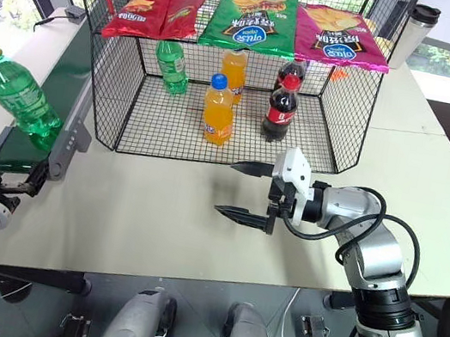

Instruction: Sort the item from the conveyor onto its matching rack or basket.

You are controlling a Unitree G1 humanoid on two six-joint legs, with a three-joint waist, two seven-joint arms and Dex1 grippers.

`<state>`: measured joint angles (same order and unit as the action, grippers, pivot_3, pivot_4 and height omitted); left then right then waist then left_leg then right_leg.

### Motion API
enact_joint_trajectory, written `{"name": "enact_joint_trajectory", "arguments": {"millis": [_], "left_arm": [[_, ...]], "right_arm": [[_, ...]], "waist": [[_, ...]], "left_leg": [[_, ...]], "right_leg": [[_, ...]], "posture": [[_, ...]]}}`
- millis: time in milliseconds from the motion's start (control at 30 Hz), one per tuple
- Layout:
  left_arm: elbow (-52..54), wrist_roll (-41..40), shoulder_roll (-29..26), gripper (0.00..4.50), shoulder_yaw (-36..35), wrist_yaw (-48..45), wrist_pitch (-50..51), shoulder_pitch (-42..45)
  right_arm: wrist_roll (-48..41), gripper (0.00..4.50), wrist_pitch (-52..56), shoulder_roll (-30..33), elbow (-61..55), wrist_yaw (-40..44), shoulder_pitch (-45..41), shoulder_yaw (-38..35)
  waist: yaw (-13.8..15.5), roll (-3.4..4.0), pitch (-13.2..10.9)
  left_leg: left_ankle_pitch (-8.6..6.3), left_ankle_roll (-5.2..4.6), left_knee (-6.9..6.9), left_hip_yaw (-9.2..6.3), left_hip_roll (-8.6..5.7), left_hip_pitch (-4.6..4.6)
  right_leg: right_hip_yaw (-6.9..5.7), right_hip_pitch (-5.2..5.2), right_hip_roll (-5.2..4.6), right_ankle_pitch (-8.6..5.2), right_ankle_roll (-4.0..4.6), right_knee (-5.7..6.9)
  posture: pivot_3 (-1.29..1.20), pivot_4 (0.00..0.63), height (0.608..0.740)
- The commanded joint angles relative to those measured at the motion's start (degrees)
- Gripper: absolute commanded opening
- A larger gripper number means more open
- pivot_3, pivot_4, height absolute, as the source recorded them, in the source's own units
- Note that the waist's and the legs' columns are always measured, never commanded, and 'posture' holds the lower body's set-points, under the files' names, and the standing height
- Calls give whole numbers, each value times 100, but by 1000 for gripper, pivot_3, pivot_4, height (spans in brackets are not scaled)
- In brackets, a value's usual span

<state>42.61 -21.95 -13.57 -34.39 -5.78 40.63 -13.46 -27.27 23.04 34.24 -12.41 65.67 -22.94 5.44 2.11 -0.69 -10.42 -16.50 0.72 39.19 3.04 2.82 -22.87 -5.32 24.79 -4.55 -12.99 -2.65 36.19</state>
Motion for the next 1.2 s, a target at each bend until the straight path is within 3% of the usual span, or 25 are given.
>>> {"name": "enact_joint_trajectory", "arguments": {"millis": [33, 467, 567, 633, 933, 1200], "left_arm": [[33, 33, -124, 4474, 35, 8, -186, 71], [-267, 25, -365, 4474, 84, 154, -289, 664], [-310, 82, -356, 3692, 187, 98, -396, 615], [-283, 55, -322, 2860, 222, 57, -471, 560], [-21, -139, -325, 2842, 241, 46, -424, 505], [714, -949, -954, 2842, 489, -134, 560, 1073]], "right_arm": [[-42, 4500, -108, -3, -76, 19, -10, -35], [-64, 4500, 43, 2, -201, -110, -48, -17], [-62, 4500, 65, -5, -211, -153, -62, -9], [-55, 4500, 72, -11, -207, -175, -73, -3], [-29, 4500, 43, -26, -145, -205, -106, 44], [-107, 4500, 70, 50, -157, -112, -92, 2]], "waist": [[0, 0, 0], [4, 0, 0], [7, 0, 0], [9, 0, 0], [17, 0, 0], [17, -5, -2]], "left_leg": [[0, 0, 0, 0, 0, 0], [0, 0, 0, 1, 0, 1], [0, 0, 0, 2, 0, 1], [0, 0, 0, 2, 0, 1], [0, 0, 0, 2, 0, 2], [0, 1, 0, -1, -2, 0]], "right_leg": [[0, 0, 0, 0, 0, 0], [0, -2, -1, 1, -1, 0], [0, -3, -1, 2, -3, 0], [0, -3, -1, 1, -1, 0], [-1, -4, -2, 0, 0, 0], [0, -7, -4, 0, -1, -4]], "posture": [[0, 150, 740], [0, 150, 740], [0, 150, 740], [0, 150, 740], [0, 150, 740], [0, 150, 740]]}}
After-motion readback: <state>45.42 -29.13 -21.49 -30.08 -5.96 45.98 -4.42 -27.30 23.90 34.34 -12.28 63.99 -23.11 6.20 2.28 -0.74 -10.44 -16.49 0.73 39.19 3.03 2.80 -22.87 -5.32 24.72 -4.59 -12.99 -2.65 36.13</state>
